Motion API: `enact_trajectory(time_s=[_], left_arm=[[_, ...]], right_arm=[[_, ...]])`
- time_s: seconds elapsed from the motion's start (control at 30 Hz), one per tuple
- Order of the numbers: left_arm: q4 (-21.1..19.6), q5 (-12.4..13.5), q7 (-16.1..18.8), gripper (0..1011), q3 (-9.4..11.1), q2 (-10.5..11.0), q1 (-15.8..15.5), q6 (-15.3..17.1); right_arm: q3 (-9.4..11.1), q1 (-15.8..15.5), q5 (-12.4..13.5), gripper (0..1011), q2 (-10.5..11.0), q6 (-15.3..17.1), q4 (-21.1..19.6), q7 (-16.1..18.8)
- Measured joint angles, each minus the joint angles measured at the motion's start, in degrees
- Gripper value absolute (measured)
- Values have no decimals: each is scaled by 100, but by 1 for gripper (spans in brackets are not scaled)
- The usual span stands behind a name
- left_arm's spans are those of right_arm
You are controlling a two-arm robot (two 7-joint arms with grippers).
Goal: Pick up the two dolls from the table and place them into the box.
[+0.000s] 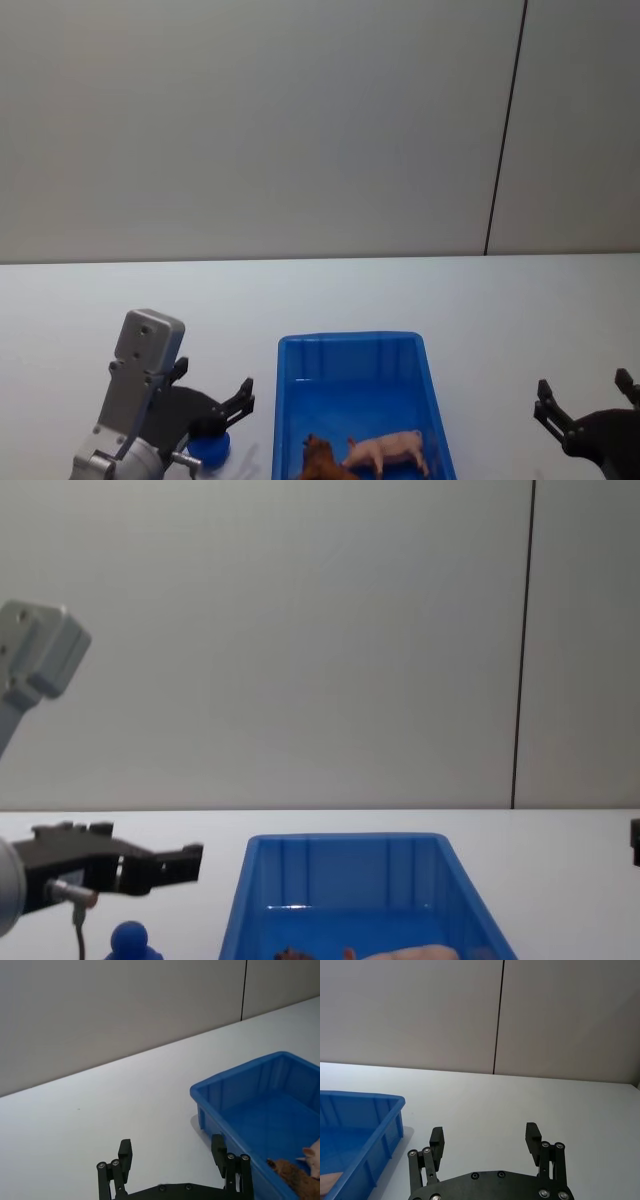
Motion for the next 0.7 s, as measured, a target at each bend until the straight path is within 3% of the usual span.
enact_trajectory(time_s=[0.53, 0.7], left_arm=[[732, -32, -509, 1000, -71, -93, -251, 221], [893, -22, -636, 915, -76, -123, -305, 264]], right_arm=[[0, -1, -1, 1001, 0, -1, 0, 0], [0, -1, -1, 1001, 0, -1, 0, 0]])
